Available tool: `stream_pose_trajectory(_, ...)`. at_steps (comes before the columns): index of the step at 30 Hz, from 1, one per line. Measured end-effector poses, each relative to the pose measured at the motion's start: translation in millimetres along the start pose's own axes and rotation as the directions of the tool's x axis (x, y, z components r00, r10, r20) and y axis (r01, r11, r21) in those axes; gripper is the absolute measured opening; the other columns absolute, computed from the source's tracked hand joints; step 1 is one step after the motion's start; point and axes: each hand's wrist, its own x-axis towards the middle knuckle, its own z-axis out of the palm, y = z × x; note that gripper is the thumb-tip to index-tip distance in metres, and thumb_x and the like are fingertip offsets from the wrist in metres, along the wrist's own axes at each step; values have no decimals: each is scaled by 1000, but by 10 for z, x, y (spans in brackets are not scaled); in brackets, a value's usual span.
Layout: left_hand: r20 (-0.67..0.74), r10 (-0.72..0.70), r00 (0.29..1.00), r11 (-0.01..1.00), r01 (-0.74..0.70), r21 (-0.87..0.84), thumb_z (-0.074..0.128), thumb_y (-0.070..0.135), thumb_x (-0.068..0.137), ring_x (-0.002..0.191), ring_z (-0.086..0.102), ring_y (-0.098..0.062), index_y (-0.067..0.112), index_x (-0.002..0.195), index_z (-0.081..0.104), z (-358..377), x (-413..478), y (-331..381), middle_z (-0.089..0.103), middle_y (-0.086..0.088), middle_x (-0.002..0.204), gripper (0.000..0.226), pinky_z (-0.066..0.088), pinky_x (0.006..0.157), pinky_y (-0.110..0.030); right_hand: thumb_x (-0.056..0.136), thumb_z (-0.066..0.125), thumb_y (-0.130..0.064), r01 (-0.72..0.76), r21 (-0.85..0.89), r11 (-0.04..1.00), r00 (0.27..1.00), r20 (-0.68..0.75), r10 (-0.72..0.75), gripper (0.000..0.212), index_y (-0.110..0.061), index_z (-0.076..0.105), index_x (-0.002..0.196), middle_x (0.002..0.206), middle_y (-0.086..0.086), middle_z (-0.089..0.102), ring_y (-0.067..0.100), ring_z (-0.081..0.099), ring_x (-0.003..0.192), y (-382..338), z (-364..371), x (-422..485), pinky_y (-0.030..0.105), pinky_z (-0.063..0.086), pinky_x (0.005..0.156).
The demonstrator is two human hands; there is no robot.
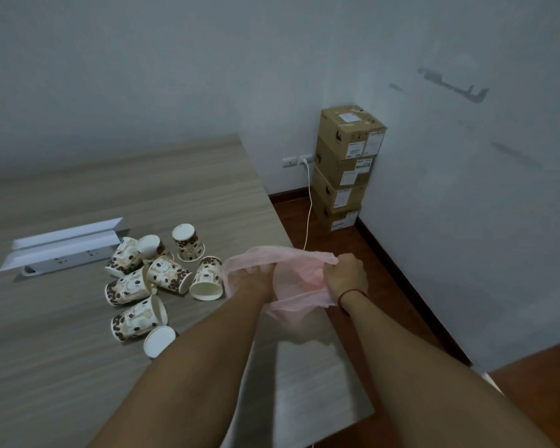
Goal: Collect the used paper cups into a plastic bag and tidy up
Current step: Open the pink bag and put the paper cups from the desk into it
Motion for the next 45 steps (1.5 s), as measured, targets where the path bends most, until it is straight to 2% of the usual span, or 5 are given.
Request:
stream_pose_trajectory(8,113,-35,993,989,51,-140,31,46,103,146,24,-34,16,154,20,55,-78,285,24,-15,158,61,18,120,-49,96,42,-24,-138,77,987,990,33,136,36,-4,61,119,121,18,63,35,62,110,-195,49,74,41,52,93)
stream_pose_trajectory(16,83,-67,994,998,67,9,58,51,89,144,-15,-50,39,150,-20,183,-18,-26,-24,-16,159,100,-2,105,-78,94,45,-17,-167,43,985,983,88,163,35,-3,58,124,126,18,61,36,60,114,28,137,42,42,51,95)
stream_pose_trajectory(27,196,-93,976,965,137,-225,45,56,95,148,12,-40,23,156,4,-65,20,228,10,-16,162,80,10,120,-57,95,45,-17,-241,163,957,969,94,228,36,0,57,124,124,21,60,38,61,112,86,124,179,45,52,95)
stream_pose_trajectory(37,139,-113,984,992,121,-46,62,46,89,146,-12,-47,38,150,-21,-56,134,38,-22,-16,160,103,2,112,-71,95,44,-16,-234,247,940,972,31,234,33,1,60,119,117,19,64,36,64,105,-15,117,324,42,54,89)
stream_pose_trajectory(45,-165,-25,986,919,-42,-391,64,39,88,113,63,-25,16,98,71,-389,237,-139,68,-6,105,26,48,92,-32,94,48,-26,-224,190,956,975,52,218,31,-5,64,110,108,15,68,32,67,96,-284,219,435,45,57,84)
